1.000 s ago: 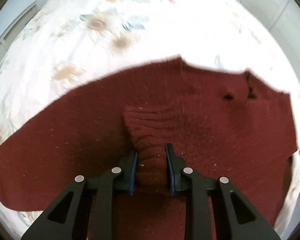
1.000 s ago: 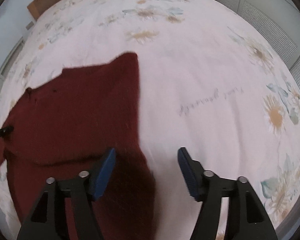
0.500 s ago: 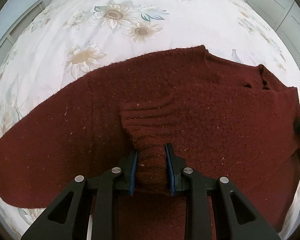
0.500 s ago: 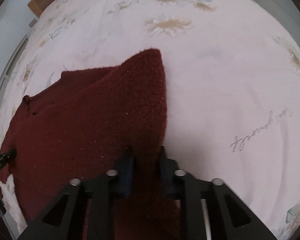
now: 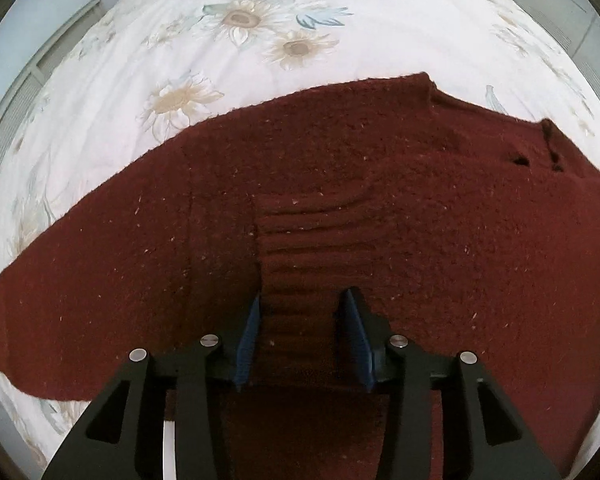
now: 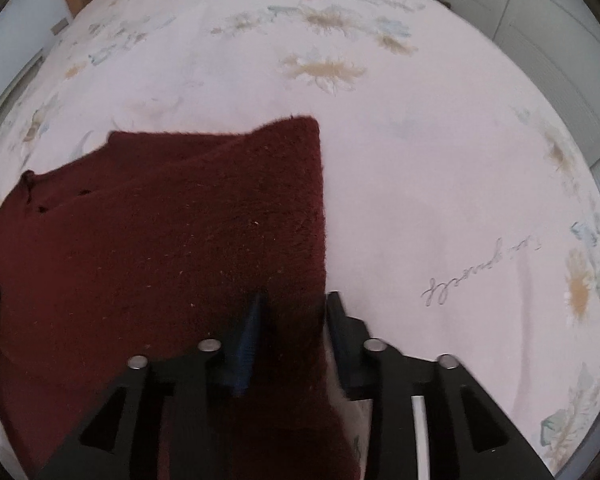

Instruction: Fold small clothes

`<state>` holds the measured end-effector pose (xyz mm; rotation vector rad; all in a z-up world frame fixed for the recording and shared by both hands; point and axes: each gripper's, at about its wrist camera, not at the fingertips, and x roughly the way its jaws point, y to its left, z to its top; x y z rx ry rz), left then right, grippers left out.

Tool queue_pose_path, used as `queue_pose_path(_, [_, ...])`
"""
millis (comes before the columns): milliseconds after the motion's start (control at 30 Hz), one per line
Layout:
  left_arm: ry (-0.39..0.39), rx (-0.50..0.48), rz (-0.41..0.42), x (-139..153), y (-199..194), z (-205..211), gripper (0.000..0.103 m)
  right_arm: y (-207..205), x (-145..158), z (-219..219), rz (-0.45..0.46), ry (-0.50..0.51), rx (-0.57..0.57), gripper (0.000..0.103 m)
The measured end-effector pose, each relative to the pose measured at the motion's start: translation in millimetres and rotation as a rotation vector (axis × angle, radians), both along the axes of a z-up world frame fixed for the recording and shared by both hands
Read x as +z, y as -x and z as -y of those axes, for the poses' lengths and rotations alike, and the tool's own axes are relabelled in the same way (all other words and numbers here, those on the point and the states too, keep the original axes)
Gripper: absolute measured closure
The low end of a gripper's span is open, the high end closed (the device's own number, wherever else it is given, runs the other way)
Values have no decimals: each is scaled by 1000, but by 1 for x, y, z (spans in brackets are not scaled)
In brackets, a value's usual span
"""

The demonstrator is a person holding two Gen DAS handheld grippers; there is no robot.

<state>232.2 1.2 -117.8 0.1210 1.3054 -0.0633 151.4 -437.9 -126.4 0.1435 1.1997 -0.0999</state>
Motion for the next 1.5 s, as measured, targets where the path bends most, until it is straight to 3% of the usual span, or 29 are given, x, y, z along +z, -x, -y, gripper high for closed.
queue_pose_path(33, [6, 13, -9, 2, -1, -1, 61, 4, 7, -2, 20, -9, -1, 41])
queue_pose_path(100, [22, 25, 2, 10, -2, -2, 36, 9, 18, -5, 58, -30, 3, 24])
queue_pose_path(133, [35, 25, 14, 15, -1, -2, 19, 13, 27, -9, 87, -39, 12, 21])
queue_pose_path(233, [63, 20, 43, 32, 2, 1, 12, 20, 48, -28, 144, -45, 57, 17])
queue_pose_path(300, [75, 0, 53, 40, 3, 7, 1, 20, 59, -39, 170, -57, 84, 11])
queue_pose_path(333, [85, -16, 71, 45, 6, 12, 1, 22, 64, -45, 188, -66, 95, 0])
queue_pose_path(533, [98, -58, 156, 57, 16, 40, 1, 28, 72, -99, 258, -24, 187, 0])
queue_pose_path(733, [81, -110, 155, 18, 26, 65, 1, 26, 25, -134, 199, 39, 225, 0])
queue_pose_path(900, [36, -136, 102, -26, 31, 67, 1, 26, -19, -130, 117, 72, 227, 1])
queue_pose_path(1267, [60, -163, 166, -35, 37, 44, 1, 26, -28, -76, 136, 81, 172, 1])
queue_pose_path(1500, [37, -127, 168, -40, 31, 48, 1, 24, -35, -78, 127, 74, 183, 0])
